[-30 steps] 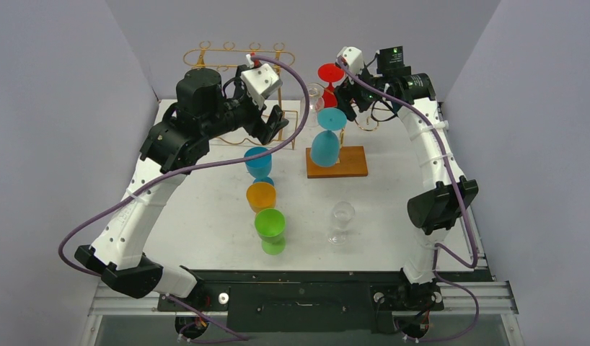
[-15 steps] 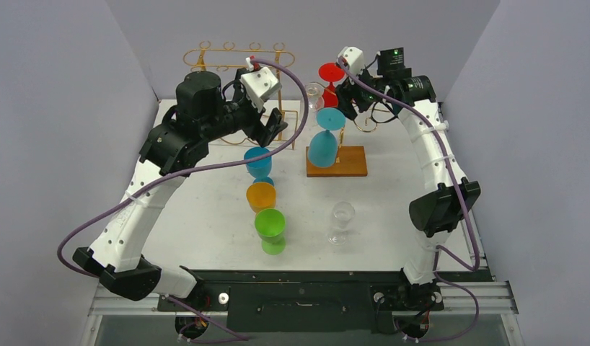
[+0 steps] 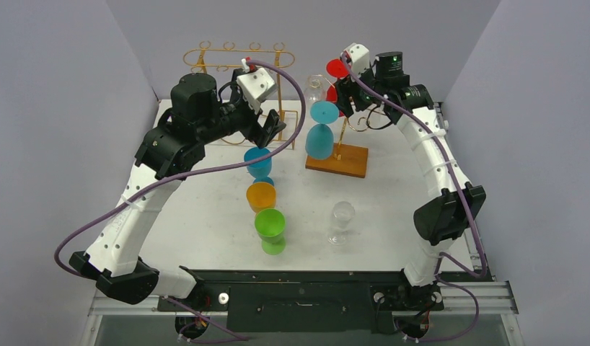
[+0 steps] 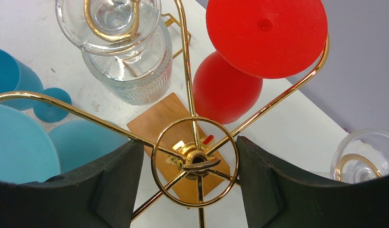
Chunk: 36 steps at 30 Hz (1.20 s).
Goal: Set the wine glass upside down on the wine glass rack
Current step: Adjust the wine rack at the center of the board.
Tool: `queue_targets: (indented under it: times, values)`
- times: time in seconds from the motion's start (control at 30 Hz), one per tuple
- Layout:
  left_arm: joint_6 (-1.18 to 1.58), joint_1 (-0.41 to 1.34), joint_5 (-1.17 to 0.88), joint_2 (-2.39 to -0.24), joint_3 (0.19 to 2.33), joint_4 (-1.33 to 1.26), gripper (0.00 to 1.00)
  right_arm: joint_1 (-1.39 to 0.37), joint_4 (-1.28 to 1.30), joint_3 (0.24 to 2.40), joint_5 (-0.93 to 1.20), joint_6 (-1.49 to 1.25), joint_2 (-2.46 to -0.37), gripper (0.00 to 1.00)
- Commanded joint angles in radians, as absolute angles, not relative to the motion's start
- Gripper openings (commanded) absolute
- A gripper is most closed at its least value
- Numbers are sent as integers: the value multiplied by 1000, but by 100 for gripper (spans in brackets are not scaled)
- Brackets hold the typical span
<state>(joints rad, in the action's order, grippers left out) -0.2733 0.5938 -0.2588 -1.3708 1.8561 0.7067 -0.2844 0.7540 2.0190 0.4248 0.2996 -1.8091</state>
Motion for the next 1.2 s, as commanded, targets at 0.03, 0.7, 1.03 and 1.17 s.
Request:
queue_targets:
  times: [0.03,0.7,1.03,1.17]
  values:
    - [-267,589,-268,-1341,1858,666,75,-312,613,2054,295,170,-1854,5]
    - [-273,589,-272,-1319,1823,665,75,-366,558,2038,3,-39,-1853,0]
    - [-267,588,-271,-1298,1792,663,76,-370,505,1979,17,-77,-1813,42]
    - [-267,588,-269,-1292,1787,662,77,-368,495,1973,69,-75,-1792,55]
